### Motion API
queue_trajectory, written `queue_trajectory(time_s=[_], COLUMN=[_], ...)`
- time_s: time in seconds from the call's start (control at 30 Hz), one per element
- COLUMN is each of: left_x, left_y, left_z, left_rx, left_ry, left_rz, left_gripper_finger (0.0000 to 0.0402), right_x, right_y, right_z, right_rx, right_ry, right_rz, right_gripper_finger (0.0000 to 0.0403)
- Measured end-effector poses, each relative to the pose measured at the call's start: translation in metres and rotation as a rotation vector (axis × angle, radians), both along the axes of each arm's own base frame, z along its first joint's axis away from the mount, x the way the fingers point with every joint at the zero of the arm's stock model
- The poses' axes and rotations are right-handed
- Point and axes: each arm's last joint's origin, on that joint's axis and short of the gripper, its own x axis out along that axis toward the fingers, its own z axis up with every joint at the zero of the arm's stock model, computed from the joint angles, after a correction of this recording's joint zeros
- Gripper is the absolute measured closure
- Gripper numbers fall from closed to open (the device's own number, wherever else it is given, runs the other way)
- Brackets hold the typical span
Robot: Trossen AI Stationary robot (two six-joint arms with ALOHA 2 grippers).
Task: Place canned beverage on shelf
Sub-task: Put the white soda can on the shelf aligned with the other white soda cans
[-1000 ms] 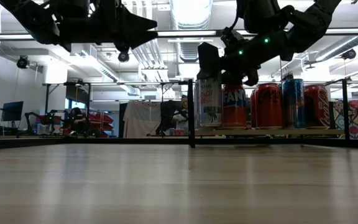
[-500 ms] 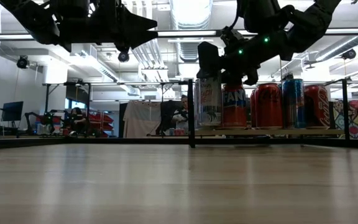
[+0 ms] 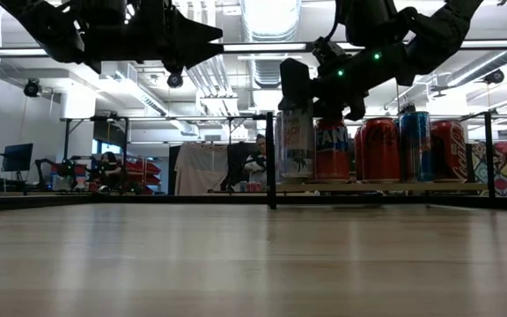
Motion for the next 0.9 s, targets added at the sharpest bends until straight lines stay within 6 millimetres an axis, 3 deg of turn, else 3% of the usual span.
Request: queue_trajectory(time_s=[0.23,0.9], left_x=[0.0000,0.0000], left_y=[0.0000,0.0000], left_z=[-0.0001,0.0000], left_rx=[0.000,0.007], left_ry=[0.001,0.001], left_rz=[0.000,0.001], left_gripper_finger=[0.0093,0.0093], right_x=[0.0050,0.0053], right_y=[-0.0012,-0.0045], right_z=[-0.0085,-0.0086], right_rx=[-0.023,-0.042], right_ry=[0.015,0.023], right_rz=[-0.001,-0.005], right_gripper_finger=[0.0154,0.0141])
